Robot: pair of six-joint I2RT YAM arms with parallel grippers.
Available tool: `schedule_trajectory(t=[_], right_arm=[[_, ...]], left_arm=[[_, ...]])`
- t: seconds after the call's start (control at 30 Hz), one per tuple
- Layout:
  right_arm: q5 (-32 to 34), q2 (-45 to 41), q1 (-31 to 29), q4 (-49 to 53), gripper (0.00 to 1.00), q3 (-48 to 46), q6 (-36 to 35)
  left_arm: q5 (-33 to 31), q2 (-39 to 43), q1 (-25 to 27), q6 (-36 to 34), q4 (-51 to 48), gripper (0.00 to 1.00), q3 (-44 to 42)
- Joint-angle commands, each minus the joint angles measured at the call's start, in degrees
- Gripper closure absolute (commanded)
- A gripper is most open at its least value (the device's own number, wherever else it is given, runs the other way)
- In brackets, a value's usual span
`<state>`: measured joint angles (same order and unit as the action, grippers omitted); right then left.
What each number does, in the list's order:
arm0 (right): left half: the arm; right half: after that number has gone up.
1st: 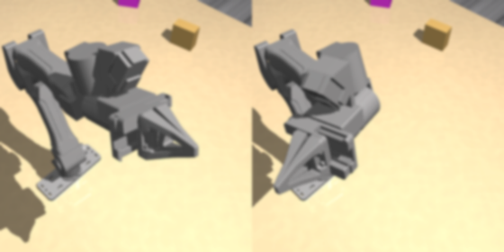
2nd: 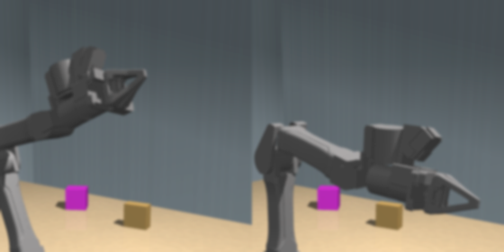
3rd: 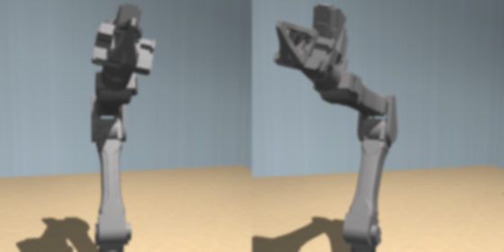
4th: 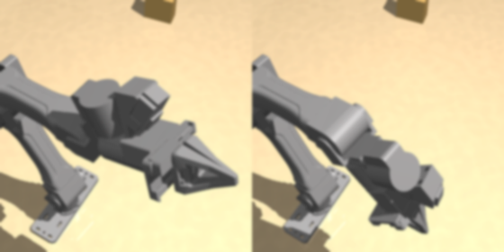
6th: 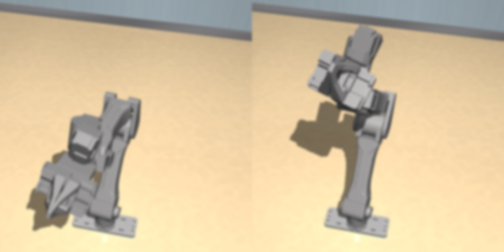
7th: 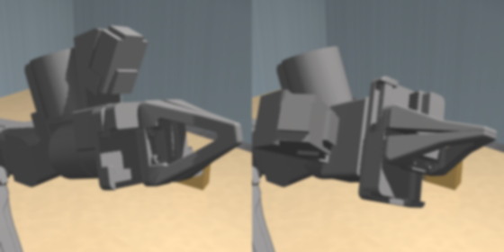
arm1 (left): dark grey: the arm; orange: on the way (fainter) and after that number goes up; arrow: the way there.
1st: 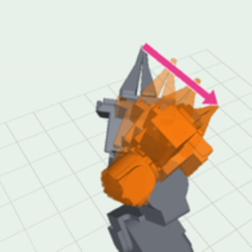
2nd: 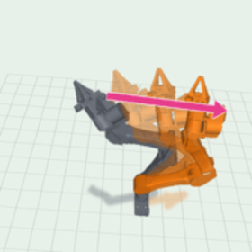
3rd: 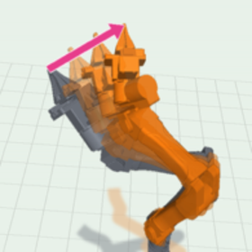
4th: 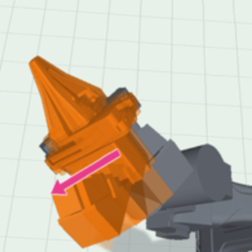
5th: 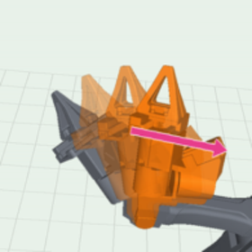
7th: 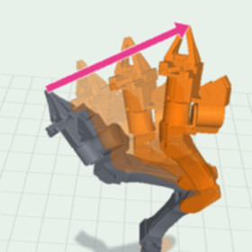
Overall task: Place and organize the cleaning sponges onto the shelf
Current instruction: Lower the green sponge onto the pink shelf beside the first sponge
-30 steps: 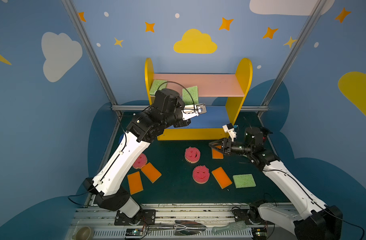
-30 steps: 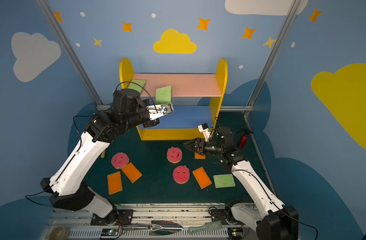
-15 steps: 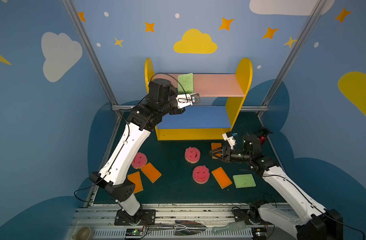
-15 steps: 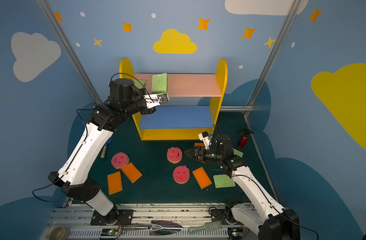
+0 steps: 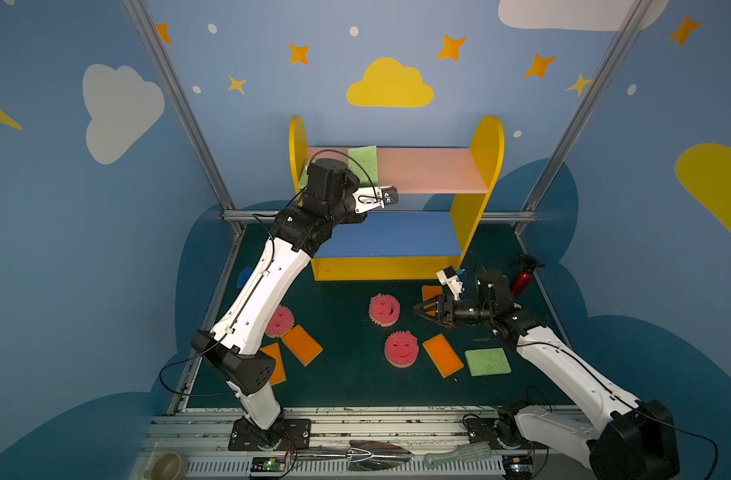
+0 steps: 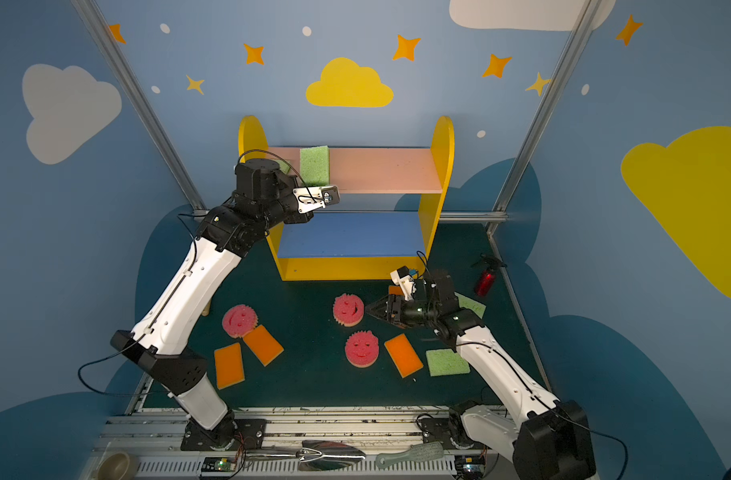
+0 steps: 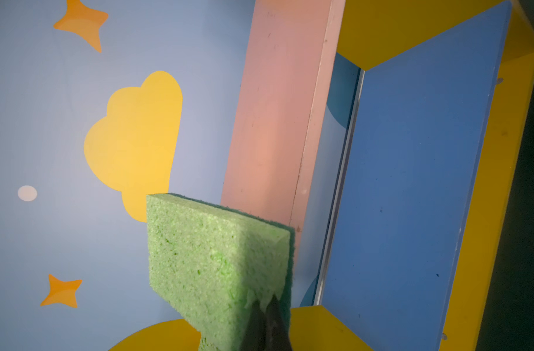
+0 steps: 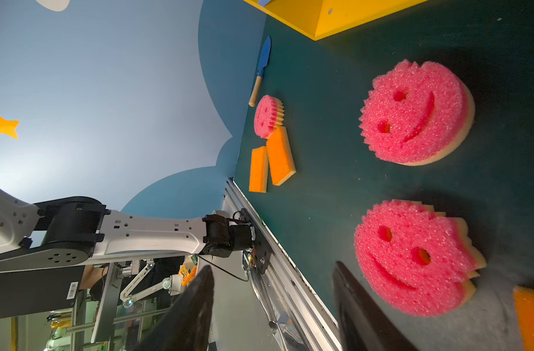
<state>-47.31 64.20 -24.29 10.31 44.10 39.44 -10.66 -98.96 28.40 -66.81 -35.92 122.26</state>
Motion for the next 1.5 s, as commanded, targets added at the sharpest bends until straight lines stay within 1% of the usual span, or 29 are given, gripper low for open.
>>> schedule_trajectory(t=[0.0,0.17,0.57,0.87,1.23,1.37,1.47], right_arm=[[0.46,1.31,-0.59,-0.82,0.39,-0.12,-0.91],[0.62,2.89,-1.28,-1.42,0.39,-0.17,-0.35],[1.60,6.04,-3.70,-2.77,0.40,1.08,0.46],[1.17,7.59,-4.62,-0.65,0.40,3.15,-0.51],[0.40,8.96,-4.67,0.39,0.40,3.89,-1.30],[0.18,9.60,-4.58,2.70,0.40,5.13,-2.20],[0.02,9.97,-4.45,4.29,0.40,6.00,-2.83]], left_arm=[[-2.81,0.47,-0.18,-2.93,1.91,0.97,-0.84],[-6.13,0.11,-0.62,-7.39,2.96,0.97,-2.73],[-4.11,3.05,-3.08,-7.47,4.17,0.97,-6.16],[-4.26,2.55,-3.91,-7.13,6.54,0.97,-6.09],[-4.12,0.57,-3.97,-7.24,8.15,0.87,-5.33],[-4.13,0.41,-3.96,-7.02,8.40,0.81,-5.60],[-4.45,0.51,-3.90,-7.15,9.09,0.73,-5.88]])
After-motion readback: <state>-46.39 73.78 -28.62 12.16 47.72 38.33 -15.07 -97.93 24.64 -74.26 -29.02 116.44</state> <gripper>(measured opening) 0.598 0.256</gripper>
